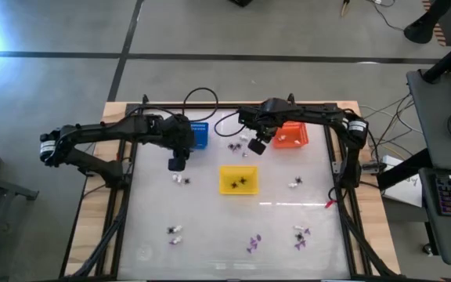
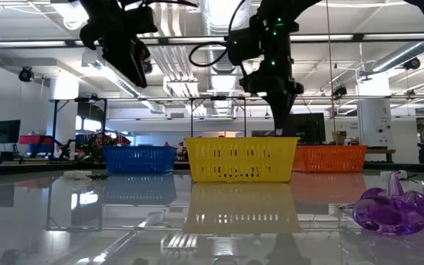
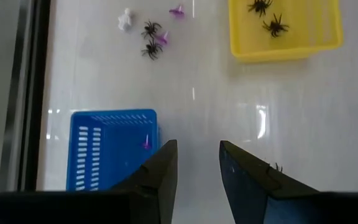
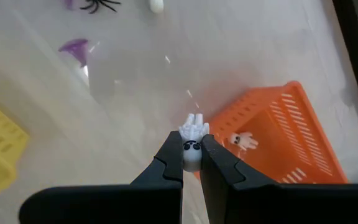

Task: Sort Halloween decoration
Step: Put the white skeleton toy into the orange bin, then put the purple witch hat toy into the blue bin

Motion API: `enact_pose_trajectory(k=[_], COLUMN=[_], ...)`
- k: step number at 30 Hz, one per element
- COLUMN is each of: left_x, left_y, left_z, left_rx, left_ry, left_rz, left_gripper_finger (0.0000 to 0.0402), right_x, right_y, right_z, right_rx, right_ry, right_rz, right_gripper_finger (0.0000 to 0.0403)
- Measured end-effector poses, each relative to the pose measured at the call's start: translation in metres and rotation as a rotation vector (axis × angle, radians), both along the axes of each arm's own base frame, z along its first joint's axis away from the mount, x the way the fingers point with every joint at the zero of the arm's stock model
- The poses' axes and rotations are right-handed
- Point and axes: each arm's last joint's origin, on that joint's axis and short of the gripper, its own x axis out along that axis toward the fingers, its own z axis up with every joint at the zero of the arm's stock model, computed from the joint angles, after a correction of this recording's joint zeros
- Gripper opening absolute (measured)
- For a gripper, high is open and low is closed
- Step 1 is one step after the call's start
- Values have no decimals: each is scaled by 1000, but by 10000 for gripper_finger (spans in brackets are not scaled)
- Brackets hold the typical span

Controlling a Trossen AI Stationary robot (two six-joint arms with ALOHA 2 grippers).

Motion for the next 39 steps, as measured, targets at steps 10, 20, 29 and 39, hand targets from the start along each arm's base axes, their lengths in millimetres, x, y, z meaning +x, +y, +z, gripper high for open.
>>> enact_pose_trajectory(k=[10,20,29,39], left_x=[-5,-6,-6,-6], left_y=[-1,1,3,3], left_z=[-2,-2,-2,-2], left_rx=[-21,15,60,38], left_ry=[48,58,63,50], left_rz=[34,102,150,199], left_gripper_finger=[102,102,102,102], right_x=[-30,-60,-76,-78], right_y=[-21,-48,-52,-50], right_z=[18,9,-28,-41], right_rx=[24,153,276,269], right_ry=[49,33,37,41], right_rz=[-58,-76,-46,-2], right_gripper_finger=[13,13,66,105])
